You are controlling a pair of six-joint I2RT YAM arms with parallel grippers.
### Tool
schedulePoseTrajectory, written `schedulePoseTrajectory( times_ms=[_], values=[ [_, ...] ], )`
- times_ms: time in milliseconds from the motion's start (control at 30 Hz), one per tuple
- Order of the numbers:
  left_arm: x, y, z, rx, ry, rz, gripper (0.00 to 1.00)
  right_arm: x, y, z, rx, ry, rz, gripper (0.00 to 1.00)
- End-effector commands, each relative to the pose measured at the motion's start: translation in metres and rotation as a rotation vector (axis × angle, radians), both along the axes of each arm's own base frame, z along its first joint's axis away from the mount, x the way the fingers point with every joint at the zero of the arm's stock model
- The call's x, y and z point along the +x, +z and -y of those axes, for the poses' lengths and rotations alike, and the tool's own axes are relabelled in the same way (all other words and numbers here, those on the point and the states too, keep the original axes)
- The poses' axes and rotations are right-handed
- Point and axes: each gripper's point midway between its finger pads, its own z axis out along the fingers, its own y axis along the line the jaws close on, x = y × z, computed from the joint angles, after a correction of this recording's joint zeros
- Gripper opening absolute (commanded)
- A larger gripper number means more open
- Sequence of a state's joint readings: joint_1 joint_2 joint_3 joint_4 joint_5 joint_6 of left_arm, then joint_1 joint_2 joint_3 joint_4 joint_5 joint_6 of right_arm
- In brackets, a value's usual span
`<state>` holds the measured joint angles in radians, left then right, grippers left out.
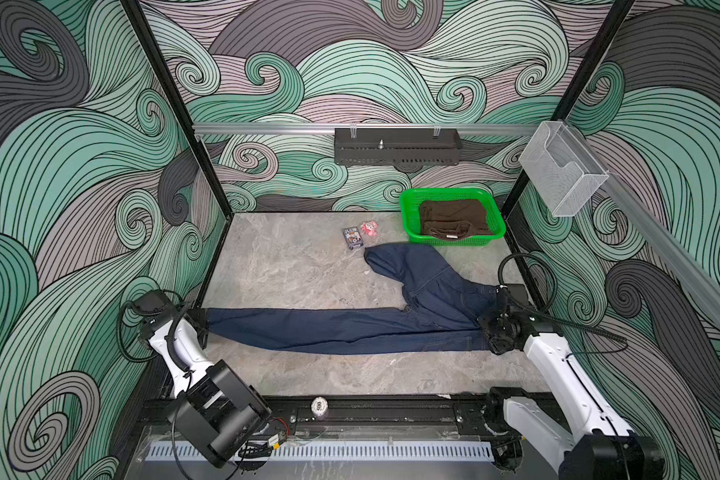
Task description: Fold and stack the trousers
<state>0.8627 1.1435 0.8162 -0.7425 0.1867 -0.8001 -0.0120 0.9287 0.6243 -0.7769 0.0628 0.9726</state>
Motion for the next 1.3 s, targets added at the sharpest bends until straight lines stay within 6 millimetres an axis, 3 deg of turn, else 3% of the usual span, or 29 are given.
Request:
schedulePoseTrajectory(
  times_ms=[0,67,233,400,467,500,567,633,700,767,833,933,1067,1167,1267],
  values=[
    [-0.005,0.012,-0.005,0.027,-0.016,-0.004,0.00,-0.019,0.002,0.009,-0.042,-0.015,-0.056,0.61],
    [-0.009,0.012,-0.006,0.028,-0.014,-0.006,0.00,-0.025,0.000,0.008,-0.032,-0.025,-0.067,0.60],
    [-0.012,0.011,-0.007,0.021,-0.005,-0.004,0.00,-0.037,-0.004,0.004,0.002,-0.042,-0.102,0.42],
    [-0.018,0.009,-0.008,0.012,0.021,-0.015,0.00,-0.054,-0.009,0.002,0.013,-0.045,-0.132,0.13],
    [-0.020,0.007,-0.008,0.009,0.029,-0.018,0.00,-0.061,-0.013,0.001,0.018,-0.052,-0.158,0.12],
    [-0.021,0.007,-0.008,0.008,0.031,-0.018,0.00,-0.065,-0.016,0.000,0.024,-0.053,-0.175,0.14],
    [-0.022,0.007,-0.008,0.006,0.037,-0.019,0.04,-0.071,-0.017,-0.002,0.038,-0.055,-0.189,0.35],
    [-0.021,0.010,-0.008,0.005,0.032,-0.014,0.36,-0.074,-0.009,-0.002,0.037,-0.055,-0.180,0.57],
    [-0.018,0.016,-0.006,-0.001,0.016,0.002,0.50,-0.070,0.006,-0.001,0.025,-0.045,-0.141,0.67],
    [-0.013,0.023,-0.004,-0.002,0.001,0.032,0.58,-0.064,0.024,0.001,0.015,-0.038,-0.097,0.78],
    [-0.002,0.032,0.001,-0.011,-0.034,0.102,0.61,-0.056,0.041,0.000,0.013,-0.024,-0.061,0.86],
    [0.021,0.051,0.011,0.012,-0.108,0.193,0.68,-0.037,0.057,-0.003,0.023,0.005,-0.013,0.86],
    [0.070,0.086,0.054,0.095,-0.366,0.252,0.68,-0.004,0.059,-0.012,0.045,0.061,0.051,0.81],
    [0.112,0.111,0.112,0.154,-0.633,0.314,0.65,0.015,0.055,-0.015,0.037,0.086,0.079,0.79],
    [0.143,0.131,0.186,0.208,-0.937,0.398,0.65,0.026,0.054,-0.014,0.025,0.095,0.097,0.77]
  ],
)
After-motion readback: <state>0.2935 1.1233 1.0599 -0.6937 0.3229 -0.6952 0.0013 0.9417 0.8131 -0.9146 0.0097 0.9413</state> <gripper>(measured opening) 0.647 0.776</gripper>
